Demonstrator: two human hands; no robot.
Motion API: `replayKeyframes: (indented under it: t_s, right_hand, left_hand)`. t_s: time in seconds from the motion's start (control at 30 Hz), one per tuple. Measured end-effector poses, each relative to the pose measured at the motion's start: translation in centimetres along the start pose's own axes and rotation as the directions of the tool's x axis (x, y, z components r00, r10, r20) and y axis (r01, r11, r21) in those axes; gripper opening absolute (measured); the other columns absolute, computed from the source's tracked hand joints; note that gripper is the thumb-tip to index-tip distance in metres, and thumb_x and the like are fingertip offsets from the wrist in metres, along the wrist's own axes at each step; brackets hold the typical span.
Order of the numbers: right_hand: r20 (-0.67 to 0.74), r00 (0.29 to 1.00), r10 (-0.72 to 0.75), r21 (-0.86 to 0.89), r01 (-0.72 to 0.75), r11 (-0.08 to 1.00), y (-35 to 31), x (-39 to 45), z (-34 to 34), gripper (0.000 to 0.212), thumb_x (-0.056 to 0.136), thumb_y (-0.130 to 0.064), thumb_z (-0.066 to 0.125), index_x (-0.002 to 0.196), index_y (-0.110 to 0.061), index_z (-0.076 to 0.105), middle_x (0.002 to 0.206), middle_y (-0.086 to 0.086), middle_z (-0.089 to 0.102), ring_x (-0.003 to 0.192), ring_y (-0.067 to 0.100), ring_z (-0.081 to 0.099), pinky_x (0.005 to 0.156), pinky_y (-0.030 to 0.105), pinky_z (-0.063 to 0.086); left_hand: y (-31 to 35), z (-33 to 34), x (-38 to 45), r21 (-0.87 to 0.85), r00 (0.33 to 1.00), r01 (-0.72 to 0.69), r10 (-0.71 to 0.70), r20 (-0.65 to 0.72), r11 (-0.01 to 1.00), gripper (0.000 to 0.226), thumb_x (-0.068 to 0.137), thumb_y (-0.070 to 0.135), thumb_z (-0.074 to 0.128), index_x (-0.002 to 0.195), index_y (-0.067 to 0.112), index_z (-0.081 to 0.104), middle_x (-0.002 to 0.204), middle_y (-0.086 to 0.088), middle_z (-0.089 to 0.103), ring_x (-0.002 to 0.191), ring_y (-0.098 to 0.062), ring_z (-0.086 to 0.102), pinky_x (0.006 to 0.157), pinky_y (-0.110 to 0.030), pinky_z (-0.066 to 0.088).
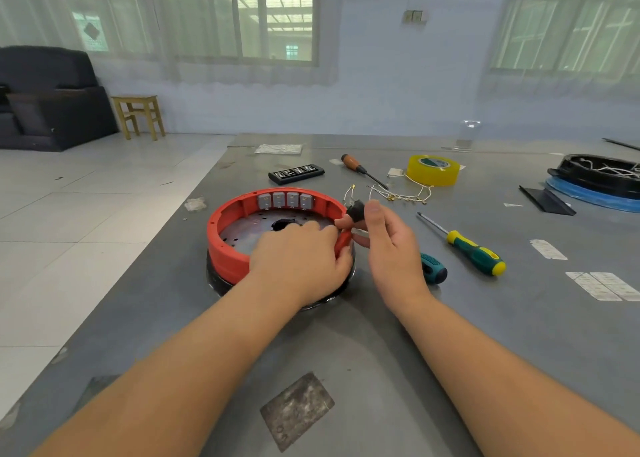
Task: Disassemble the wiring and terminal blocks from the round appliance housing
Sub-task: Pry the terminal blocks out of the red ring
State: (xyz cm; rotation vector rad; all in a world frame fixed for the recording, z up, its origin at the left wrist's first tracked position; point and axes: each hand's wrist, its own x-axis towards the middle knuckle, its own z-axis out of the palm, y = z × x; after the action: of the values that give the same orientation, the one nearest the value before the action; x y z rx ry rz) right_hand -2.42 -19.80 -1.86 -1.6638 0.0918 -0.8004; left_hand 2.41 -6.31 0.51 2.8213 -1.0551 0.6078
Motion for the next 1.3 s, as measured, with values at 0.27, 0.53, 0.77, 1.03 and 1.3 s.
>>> replayKeyframes:
  t_s: [0.27, 0.53, 0.77, 1.03, 1.3]
  right_hand:
    - [-0.092, 0.973, 0.211, 0.022, -0.210, 0.978, -0.6, 5.6, -2.2, 0.019, 0.095, -0.037, 0.069, 0.105, -0.021, 0.068, 0.095, -0.006, 0.079, 0.081, 0.008, 0.074, 0.069, 0.023, 0.057]
    - [-0.034, 0.853, 0.520, -0.460, -0.475, 0.750, 2.8, 14.1, -4.6, 0.032, 0.081, -0.002, 0.081, 0.111, -0.007, 0.073, 0.094, 0.011, 0.075, 0.090, 0.024, 0.075, 0.088, 0.037, 0.062]
    - [0.042, 0.881, 0.472, -0.843, -0.222, 0.490, 4.5, 15.2, -3.4, 0.037, 0.087, -0.024, 0.078, 0.123, -0.022, 0.071, 0.126, 0.001, 0.069, 0.116, 0.020, 0.061, 0.093, 0.028, 0.048]
    - [0.050, 0.938, 0.342, -0.842, -0.144, 0.520, 2.5, 12.8, -4.1, 0.042, 0.095, -0.038, 0.067, 0.131, -0.018, 0.062, 0.131, 0.004, 0.065, 0.117, 0.022, 0.060, 0.099, 0.036, 0.049]
    - [0.269, 0.962, 0.053, -0.545, 0.106, 0.832, 0.5, 2.7, -0.9, 0.043, 0.100, -0.011, 0.049, 0.137, -0.032, 0.057, 0.132, -0.007, 0.061, 0.112, 0.005, 0.059, 0.102, 0.025, 0.045]
  left_hand:
    - [-0.9, 0.8, -0.4, 0.033, 0.998, -0.044, 0.046, -0.053, 0.998, 0.046, 0.100, 0.065, 0.030, 0.106, 0.029, 0.057, 0.106, 0.002, 0.065, 0.103, -0.025, 0.064, 0.062, -0.035, 0.031]
    - [-1.1, 0.9, -0.3, 0.025, 0.997, -0.043, 0.045, -0.058, 0.999, 0.042, 0.099, 0.062, 0.029, 0.100, 0.029, 0.055, 0.100, 0.003, 0.065, 0.094, -0.023, 0.064, 0.062, -0.034, 0.032]
    - [-1.2, 1.2, -0.3, -0.001, 0.994, -0.058, 0.058, -0.089, 0.998, 0.031, 0.099, 0.062, 0.032, 0.089, 0.032, 0.034, 0.091, 0.003, 0.063, 0.086, -0.023, 0.064, 0.060, -0.034, 0.029]
    - [-1.1, 1.0, -0.4, 0.040, 0.998, -0.037, 0.039, -0.044, 0.999, 0.058, 0.096, 0.073, 0.010, 0.101, 0.032, 0.050, 0.102, 0.005, 0.064, 0.099, -0.023, 0.065, 0.061, -0.035, 0.033]
    - [-1.8, -1.0, -0.2, -0.043, 0.991, -0.077, 0.081, 0.106, 0.996, 0.034, 0.103, 0.065, 0.034, 0.103, 0.032, 0.045, 0.111, 0.003, 0.068, 0.108, -0.025, 0.066, 0.066, -0.036, 0.039]
